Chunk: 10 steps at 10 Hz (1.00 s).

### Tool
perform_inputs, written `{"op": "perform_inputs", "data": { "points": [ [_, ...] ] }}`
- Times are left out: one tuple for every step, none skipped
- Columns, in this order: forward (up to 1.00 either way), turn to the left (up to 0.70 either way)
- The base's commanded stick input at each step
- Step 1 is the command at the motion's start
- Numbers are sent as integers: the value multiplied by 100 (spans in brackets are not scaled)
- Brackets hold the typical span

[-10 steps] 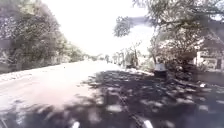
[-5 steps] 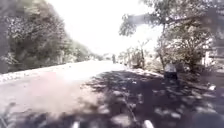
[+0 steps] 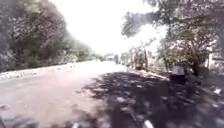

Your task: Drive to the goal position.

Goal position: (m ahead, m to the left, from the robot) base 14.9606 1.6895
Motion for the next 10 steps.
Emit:
{"op": "perform_inputs", "data": {
  "points": [
    [50, 0],
    [50, 0],
    [50, 0],
    [50, 0],
    [50, 0],
    [50, 0],
    [50, 0],
    [50, -6],
    [50, -21],
    [50, -50]
  ]
}}
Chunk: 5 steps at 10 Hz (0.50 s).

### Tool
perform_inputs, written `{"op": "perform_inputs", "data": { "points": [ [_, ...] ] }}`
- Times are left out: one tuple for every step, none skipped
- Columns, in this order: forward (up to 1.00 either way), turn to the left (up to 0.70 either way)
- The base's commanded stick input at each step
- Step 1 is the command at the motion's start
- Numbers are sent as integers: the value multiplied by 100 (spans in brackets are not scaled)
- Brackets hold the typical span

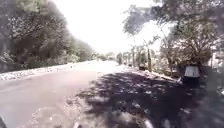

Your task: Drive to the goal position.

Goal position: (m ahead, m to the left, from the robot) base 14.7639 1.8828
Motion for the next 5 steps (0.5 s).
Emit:
{"op": "perform_inputs", "data": {
  "points": [
    [50, -50],
    [50, -50],
    [50, 0],
    [50, 0],
    [50, 0]
  ]
}}
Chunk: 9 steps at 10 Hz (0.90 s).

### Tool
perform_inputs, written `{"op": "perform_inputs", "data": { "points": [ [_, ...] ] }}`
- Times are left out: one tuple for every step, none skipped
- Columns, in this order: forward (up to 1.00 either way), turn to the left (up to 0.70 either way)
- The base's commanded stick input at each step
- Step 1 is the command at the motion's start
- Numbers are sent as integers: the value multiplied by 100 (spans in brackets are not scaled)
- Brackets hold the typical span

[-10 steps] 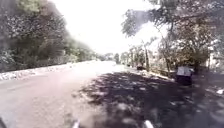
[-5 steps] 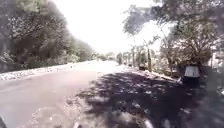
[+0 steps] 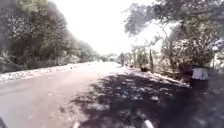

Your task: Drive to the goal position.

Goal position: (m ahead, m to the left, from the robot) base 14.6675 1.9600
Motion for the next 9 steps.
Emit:
{"op": "perform_inputs", "data": {
  "points": [
    [50, 0],
    [50, 0],
    [50, 0],
    [50, 0],
    [50, 0],
    [50, 0],
    [50, 0],
    [50, 0],
    [50, 0]
  ]
}}
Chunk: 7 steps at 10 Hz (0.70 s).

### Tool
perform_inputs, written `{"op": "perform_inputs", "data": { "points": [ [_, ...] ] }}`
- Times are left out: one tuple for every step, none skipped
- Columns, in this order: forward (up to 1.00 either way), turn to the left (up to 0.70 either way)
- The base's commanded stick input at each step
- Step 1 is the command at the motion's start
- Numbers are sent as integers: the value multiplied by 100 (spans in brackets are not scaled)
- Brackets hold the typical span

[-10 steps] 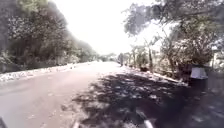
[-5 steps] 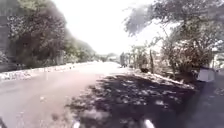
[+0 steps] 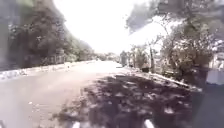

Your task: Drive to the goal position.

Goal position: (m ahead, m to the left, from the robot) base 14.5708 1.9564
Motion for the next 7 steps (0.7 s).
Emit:
{"op": "perform_inputs", "data": {
  "points": [
    [50, 0],
    [50, 0],
    [50, 0],
    [50, 0],
    [50, 0],
    [50, 0],
    [50, 0]
  ]
}}
